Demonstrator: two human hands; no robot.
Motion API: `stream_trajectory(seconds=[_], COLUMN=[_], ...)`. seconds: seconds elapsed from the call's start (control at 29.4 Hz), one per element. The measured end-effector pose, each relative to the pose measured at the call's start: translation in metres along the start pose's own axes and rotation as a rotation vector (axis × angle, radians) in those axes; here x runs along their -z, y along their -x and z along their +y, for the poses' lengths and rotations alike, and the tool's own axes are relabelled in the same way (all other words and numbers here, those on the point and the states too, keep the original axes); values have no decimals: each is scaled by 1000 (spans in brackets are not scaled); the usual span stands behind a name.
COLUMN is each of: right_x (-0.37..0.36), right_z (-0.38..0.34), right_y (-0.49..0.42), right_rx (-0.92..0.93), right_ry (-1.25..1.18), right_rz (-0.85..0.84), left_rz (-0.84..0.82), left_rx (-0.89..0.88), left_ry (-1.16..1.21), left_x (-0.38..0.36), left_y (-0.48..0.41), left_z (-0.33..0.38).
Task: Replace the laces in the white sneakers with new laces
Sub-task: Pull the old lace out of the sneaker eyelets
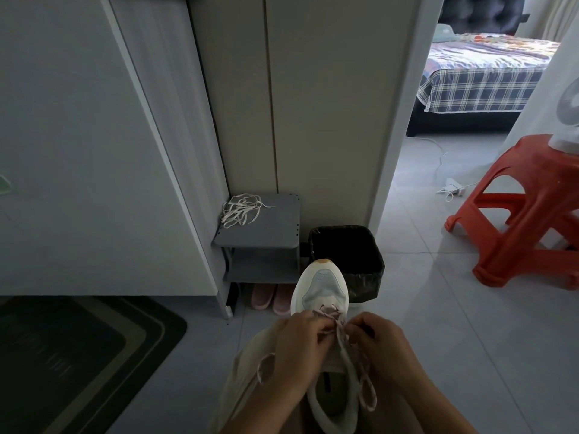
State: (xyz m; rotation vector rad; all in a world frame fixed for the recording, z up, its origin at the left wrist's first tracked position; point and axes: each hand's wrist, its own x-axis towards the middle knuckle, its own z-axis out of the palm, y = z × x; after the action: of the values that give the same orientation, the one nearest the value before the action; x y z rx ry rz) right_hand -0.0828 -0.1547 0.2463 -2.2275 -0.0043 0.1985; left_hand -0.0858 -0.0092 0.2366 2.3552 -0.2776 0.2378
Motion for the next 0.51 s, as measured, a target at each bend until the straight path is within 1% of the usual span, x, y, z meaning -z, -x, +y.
stream_trajectory(seconds=[0.14,0.27,0.41,0.44,0.51], right_x=[4,2,-3,-5,-9], right_z=[3,-1,-7,-6,1], right_y=[-7,-15,-9,-5,2], right_rx=[30,32,-6,3,43], right_ry=[46,91,41,46,175], right_rz=[-37,-92,-84,-81,-86], left_rz=[2,32,-85,-86,-91], left_rx=[-11,-117,-77,-70,-58], left_ry=[-110,-174,-104,-94,-62], left_x=[-6,-7,5,5,4], left_y=[-2,-8,-11,-10,-11], left_z=[-1,-9,-6,-10,-16])
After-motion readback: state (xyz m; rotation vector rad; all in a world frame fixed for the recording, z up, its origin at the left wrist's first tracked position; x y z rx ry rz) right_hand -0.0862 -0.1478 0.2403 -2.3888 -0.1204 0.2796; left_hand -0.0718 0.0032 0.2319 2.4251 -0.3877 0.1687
